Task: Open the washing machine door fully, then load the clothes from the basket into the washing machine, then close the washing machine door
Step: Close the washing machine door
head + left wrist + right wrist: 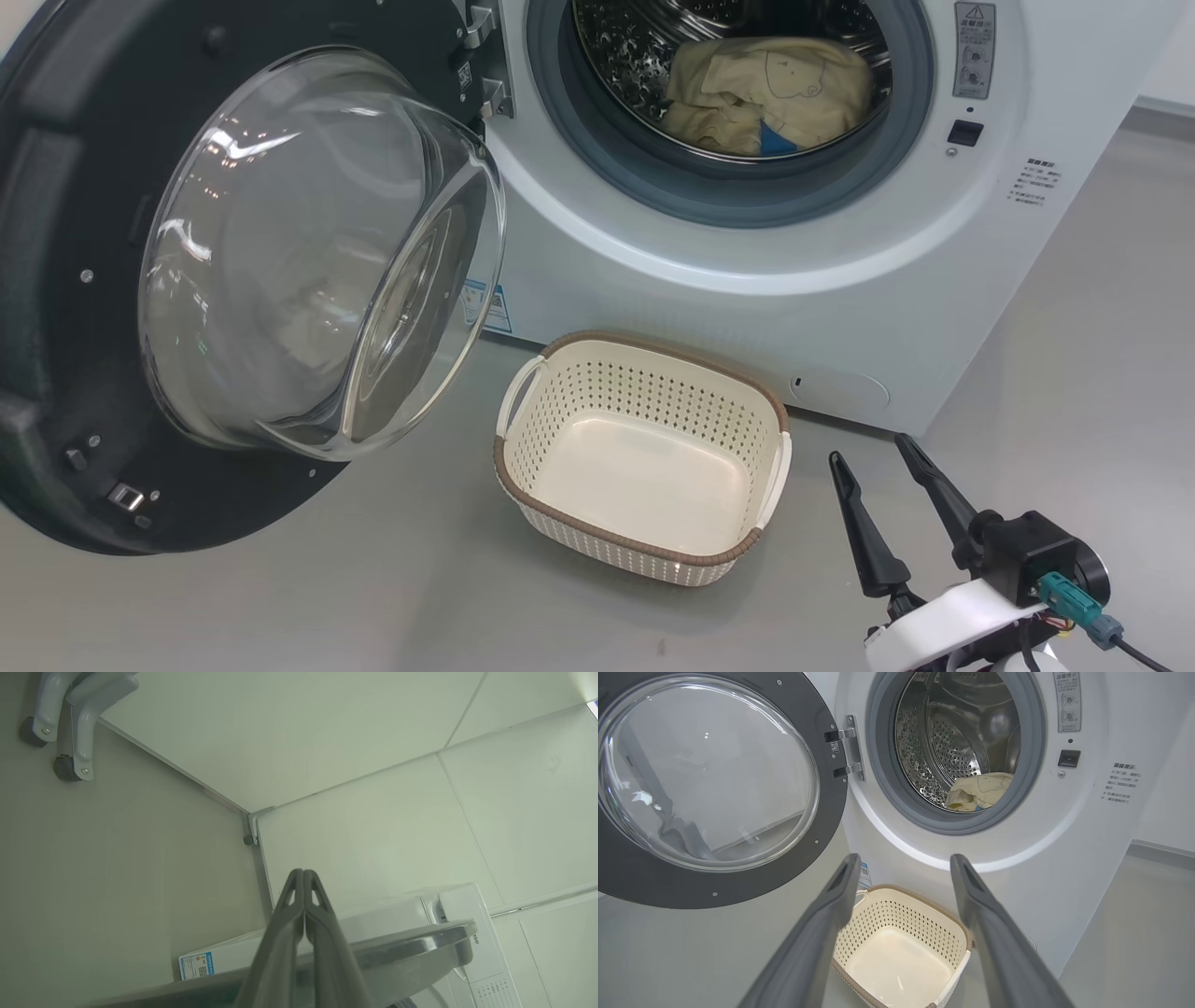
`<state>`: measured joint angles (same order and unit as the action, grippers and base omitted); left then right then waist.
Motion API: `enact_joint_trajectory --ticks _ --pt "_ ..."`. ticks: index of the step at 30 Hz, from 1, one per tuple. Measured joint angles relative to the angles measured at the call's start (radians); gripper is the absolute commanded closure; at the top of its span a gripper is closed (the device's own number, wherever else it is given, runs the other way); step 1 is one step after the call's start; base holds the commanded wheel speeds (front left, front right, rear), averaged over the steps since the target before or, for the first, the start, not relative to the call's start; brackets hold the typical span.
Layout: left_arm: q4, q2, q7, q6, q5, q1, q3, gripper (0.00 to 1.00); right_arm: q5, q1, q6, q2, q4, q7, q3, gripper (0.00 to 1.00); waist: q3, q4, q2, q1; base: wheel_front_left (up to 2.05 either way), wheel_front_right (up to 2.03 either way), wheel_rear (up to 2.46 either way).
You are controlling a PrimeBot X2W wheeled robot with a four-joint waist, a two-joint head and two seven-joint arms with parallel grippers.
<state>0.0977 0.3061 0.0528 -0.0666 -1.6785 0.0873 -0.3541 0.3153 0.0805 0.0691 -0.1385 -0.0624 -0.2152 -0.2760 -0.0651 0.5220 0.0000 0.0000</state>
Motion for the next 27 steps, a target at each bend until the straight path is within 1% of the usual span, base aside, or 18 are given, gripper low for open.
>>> enact_joint_trajectory --ticks 7,10,17,20,25,27 --pt "0.058 0.021 0.060 0.000 -0.003 0.026 0.027 1.00 0.000 0.000 0.000 0.000 0.000 0.000 -0.001 0.00 0.003 -0.002 0.0000 0.0000 0.00 0.00 0.00" --pt "0.078 0.025 0.081 0.000 -0.022 0.038 0.041 1.00 0.000 0.000 0.000 0.000 0.000 0.000 -0.001 0.00 0.006 -0.003 0.0000 0.0000 0.00 0.00 0.00" --pt "0.118 0.031 0.136 0.001 -0.026 0.044 0.088 1.00 0.001 0.000 0.000 0.002 0.000 0.000 -0.005 0.00 0.011 -0.011 0.0000 0.0000 0.00 0.00 0.00" --pt "0.124 0.036 0.147 0.003 -0.026 0.046 0.091 1.00 0.001 0.000 0.000 0.006 0.002 0.004 -0.015 0.00 0.011 -0.020 0.0000 0.0000 0.00 0.00 0.00" --pt "0.141 0.044 0.175 0.025 -0.028 0.050 0.099 1.00 0.001 0.000 0.000 0.004 0.004 0.007 -0.003 0.00 0.006 -0.034 0.0000 0.0000 0.00 0.00 0.00" --pt "0.143 0.046 0.193 0.040 -0.030 0.052 0.104 1.00 0.001 0.000 -0.001 0.004 0.004 0.007 -0.001 0.00 0.004 -0.036 0.0000 0.0000 0.00 0.00 0.00"
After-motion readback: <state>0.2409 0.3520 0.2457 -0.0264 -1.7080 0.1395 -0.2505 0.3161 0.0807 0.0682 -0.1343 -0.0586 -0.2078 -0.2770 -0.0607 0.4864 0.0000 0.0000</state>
